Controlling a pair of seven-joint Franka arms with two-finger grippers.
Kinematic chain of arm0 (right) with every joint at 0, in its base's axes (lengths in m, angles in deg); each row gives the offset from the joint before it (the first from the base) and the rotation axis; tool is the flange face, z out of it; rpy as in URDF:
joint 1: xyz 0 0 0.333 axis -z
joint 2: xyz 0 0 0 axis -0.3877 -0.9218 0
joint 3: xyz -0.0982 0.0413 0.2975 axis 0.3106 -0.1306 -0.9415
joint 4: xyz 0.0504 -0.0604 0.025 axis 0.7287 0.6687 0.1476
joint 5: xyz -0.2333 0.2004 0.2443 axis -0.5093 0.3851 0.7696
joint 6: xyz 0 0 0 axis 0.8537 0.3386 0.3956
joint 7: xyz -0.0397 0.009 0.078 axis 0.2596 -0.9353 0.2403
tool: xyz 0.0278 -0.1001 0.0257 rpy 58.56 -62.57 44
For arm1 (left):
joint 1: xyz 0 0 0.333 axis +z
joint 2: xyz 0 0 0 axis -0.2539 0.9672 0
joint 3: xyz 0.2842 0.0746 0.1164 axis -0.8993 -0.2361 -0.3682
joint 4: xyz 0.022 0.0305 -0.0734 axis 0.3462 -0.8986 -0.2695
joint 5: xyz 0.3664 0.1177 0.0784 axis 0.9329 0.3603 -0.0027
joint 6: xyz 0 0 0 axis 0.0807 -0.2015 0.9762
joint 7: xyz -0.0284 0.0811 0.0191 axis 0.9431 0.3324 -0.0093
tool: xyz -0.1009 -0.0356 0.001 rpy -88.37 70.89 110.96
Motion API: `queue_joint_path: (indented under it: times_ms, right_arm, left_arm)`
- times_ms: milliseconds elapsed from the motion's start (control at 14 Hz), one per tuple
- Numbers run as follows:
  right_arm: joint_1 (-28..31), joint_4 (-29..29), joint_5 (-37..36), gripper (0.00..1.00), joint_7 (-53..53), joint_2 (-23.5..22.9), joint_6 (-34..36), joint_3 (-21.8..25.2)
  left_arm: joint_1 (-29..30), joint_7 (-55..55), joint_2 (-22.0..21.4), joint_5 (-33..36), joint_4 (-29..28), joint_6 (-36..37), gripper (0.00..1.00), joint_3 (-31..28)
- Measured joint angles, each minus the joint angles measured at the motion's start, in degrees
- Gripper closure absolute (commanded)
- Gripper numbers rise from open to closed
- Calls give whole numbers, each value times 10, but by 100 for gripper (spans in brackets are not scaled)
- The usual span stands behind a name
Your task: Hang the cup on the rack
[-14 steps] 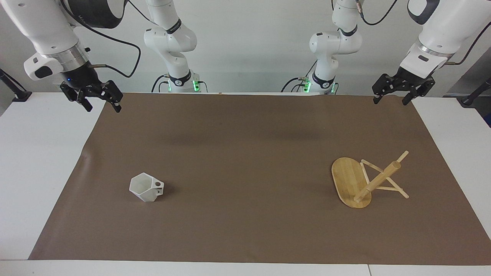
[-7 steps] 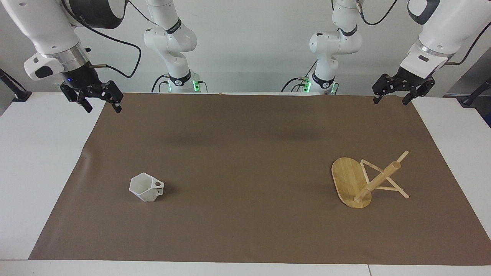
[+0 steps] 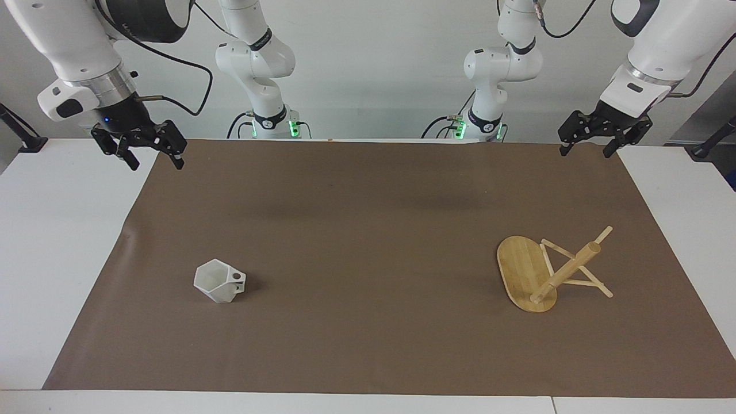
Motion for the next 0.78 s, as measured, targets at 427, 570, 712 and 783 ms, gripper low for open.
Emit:
queue_joint_path:
  times_ms: [427,570,712,783]
  right_arm:
    - [-3,60,0,0,0,-2,-123,-5]
    - [-3,101,0,0,-1,-15,-187,-5]
    - [-3,126,0,0,-13,-49,-246,-5]
    - [-3,132,0,0,-27,-70,-278,-5]
  left_arm:
    - [0,0,0,0,0,0,0,0]
    - [0,0,0,0,0,0,0,0]
    - [0,0,0,0,0,0,0,0]
    - [0,0,0,0,0,0,0,0]
